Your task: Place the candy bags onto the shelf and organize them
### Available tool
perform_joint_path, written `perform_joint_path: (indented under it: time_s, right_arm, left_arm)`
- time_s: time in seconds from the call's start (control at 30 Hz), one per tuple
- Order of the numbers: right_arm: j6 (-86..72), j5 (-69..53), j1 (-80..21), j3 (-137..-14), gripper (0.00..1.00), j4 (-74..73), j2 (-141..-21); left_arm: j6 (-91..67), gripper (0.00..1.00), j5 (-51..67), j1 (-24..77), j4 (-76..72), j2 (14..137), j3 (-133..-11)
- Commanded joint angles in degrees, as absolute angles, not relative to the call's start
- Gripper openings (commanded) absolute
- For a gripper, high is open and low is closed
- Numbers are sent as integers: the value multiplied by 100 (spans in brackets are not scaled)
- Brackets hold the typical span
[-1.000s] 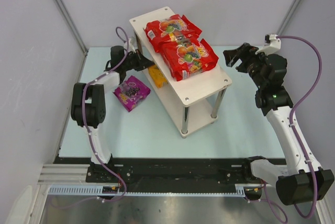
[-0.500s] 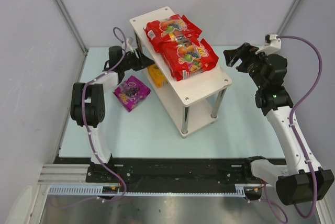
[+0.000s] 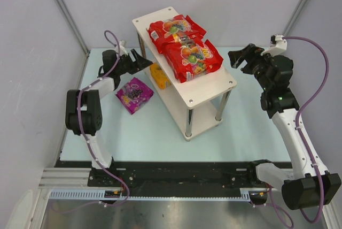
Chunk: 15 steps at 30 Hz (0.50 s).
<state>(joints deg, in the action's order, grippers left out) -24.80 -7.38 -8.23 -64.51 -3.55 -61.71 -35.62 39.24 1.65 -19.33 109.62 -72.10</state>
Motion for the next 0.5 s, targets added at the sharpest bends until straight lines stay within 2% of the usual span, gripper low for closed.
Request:
perform_joint_path:
  time_s: [0.0,0.1,0.2,0.47]
  right_arm:
    - [-2434,-756,-800,-6469,89,-141,-6073]
    - [-2426,-730,-791,-6478,89,-167,-6038]
    - [-2417,-721,-791,-6478,89,-211,-5994]
    - [-2461,-738,-774,-6478,89,-264,-5906]
  left_arm:
    - [-4085,82,4061,18,-2662,10188,-6726]
    - [-4201,90,3834,-156,-2707,9706,-6243]
    - [-4035,96,3247,-193,-2147,9230,-5855]
    - [-3701,100,1004,-185,473,7001,-4976]
